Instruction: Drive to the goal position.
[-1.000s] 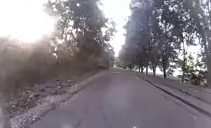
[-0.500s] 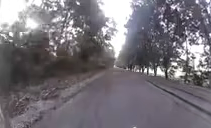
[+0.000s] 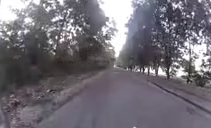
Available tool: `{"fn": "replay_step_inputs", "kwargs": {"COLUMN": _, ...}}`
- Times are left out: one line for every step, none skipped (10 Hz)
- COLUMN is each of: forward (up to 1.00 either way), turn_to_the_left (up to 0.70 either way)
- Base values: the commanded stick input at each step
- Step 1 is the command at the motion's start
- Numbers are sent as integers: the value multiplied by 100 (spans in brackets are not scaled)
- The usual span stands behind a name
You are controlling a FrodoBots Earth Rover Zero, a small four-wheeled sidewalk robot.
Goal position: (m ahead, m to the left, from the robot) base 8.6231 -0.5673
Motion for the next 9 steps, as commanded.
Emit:
{"fn": "replay_step_inputs", "kwargs": {"forward": 70, "turn_to_the_left": 0}}
{"fn": "replay_step_inputs", "kwargs": {"forward": 70, "turn_to_the_left": 0}}
{"fn": "replay_step_inputs", "kwargs": {"forward": 70, "turn_to_the_left": 0}}
{"fn": "replay_step_inputs", "kwargs": {"forward": 70, "turn_to_the_left": 0}}
{"fn": "replay_step_inputs", "kwargs": {"forward": 70, "turn_to_the_left": 0}}
{"fn": "replay_step_inputs", "kwargs": {"forward": 70, "turn_to_the_left": -1}}
{"fn": "replay_step_inputs", "kwargs": {"forward": 70, "turn_to_the_left": -4}}
{"fn": "replay_step_inputs", "kwargs": {"forward": 70, "turn_to_the_left": -7}}
{"fn": "replay_step_inputs", "kwargs": {"forward": 70, "turn_to_the_left": -10}}
